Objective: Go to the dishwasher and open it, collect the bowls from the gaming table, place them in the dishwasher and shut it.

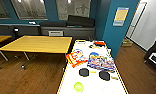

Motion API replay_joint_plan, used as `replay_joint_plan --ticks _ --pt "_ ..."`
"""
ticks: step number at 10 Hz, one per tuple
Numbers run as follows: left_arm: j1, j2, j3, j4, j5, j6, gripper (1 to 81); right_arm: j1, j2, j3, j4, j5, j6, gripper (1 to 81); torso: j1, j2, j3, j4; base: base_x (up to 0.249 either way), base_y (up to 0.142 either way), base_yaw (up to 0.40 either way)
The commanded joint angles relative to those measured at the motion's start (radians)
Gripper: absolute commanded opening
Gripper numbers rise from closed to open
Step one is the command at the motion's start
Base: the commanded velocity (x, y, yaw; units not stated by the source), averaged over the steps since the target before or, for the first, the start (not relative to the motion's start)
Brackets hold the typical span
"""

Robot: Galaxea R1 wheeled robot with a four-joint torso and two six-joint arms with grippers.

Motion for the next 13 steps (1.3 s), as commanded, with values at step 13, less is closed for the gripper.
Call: replay_joint_plan --ticks 13 --pt "-0.506 0.540 -0.400 -0.049 0.549 -0.277 81.1 0.072 -0.039 -0.001 -0.025 -0.071 -0.004 1.0 0.001 0.000 0.000 0.000 0.000 0.000 0.000"
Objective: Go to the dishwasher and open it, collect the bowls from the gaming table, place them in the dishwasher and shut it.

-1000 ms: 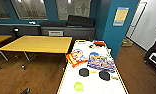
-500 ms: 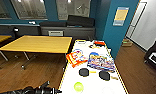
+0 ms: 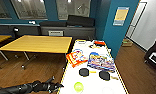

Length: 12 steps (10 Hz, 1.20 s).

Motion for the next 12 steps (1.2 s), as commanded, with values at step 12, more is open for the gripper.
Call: replay_joint_plan --ticks 12 --pt "-0.170 0.265 -0.267 0.038 0.082 -0.117 81.1 0.035 -0.038 -0.005 -0.025 -0.070 -0.002 1.0 0.001 0.001 -0.001 0.000 0.000 0.000 0.000"
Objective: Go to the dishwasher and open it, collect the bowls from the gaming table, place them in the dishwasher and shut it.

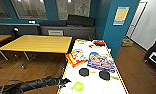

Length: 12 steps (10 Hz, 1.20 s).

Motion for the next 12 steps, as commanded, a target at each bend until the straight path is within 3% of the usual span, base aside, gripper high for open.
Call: replay_joint_plan --ticks 1,4,8,12 --pt "-0.140 0.038 -0.005 0.061 0.071 -0.005 81.1 0.034 -0.055 0.018 -0.024 -0.069 -0.002 1.0 0.000 0.000 0.000 0.000 0.000 0.000 0.000" --pt "-0.136 0.128 -0.060 0.101 0.085 -0.005 81.1 0.034 -0.055 0.021 -0.026 -0.068 -0.004 1.0 0.000 0.000 0.000 0.000 0.000 0.000 0.000" --pt "-0.125 0.219 -0.197 0.088 0.106 -0.009 81.1 0.036 -0.052 0.020 -0.028 -0.068 -0.005 1.0 0.000 0.000 0.000 0.000 0.000 0.000 0.000" --pt "-0.106 0.262 -0.254 0.101 0.111 -0.006 81.1 0.036 -0.046 0.009 -0.026 -0.068 -0.004 1.0 0.000 0.000 0.000 0.000 0.000 0.000 0.000"
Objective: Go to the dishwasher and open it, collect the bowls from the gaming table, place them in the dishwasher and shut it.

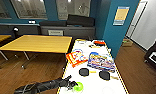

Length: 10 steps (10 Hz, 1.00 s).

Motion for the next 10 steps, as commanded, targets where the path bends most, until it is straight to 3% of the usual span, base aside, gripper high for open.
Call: replay_joint_plan --ticks 1,4,5,6,7,8,10 --pt "-0.141 0.003 0.008 0.008 0.036 0.006 81.1 0.031 -0.045 0.000 -0.021 -0.063 -0.002 1.0 0.000 0.000 0.000 0.000 0.000 0.000 0.000" --pt "-0.119 0.024 -0.003 0.011 0.034 0.015 81.1 0.032 -0.039 -0.014 -0.019 -0.063 0.000 1.0 0.000 0.000 0.000 0.000 0.000 0.000 0.000" --pt "-0.111 0.032 0.003 0.060 0.036 0.019 81.1 0.032 -0.039 -0.019 -0.021 -0.063 0.000 1.0 0.000 0.000 0.000 0.000 0.000 0.000 0.000" --pt "-0.102 0.041 0.025 0.135 0.039 0.019 1.0 0.032 -0.039 -0.027 -0.019 -0.063 0.000 1.0 0.000 0.000 0.000 0.000 0.000 0.000 0.000" --pt "-0.101 0.049 0.069 0.172 0.097 0.019 1.0 0.032 -0.037 -0.039 -0.021 -0.063 -0.002 1.0 0.000 0.000 0.000 0.000 0.000 0.000 0.000" --pt "-0.104 0.048 0.097 0.199 0.117 0.019 1.0 0.032 -0.036 -0.042 -0.021 -0.063 -0.004 1.0 0.000 0.000 0.000 0.000 0.000 0.000 0.000" --pt "-0.136 0.000 0.184 0.196 0.120 0.017 1.0 0.032 -0.037 -0.039 -0.022 -0.065 -0.005 1.0 0.000 0.000 0.000 0.000 0.000 0.000 0.000"
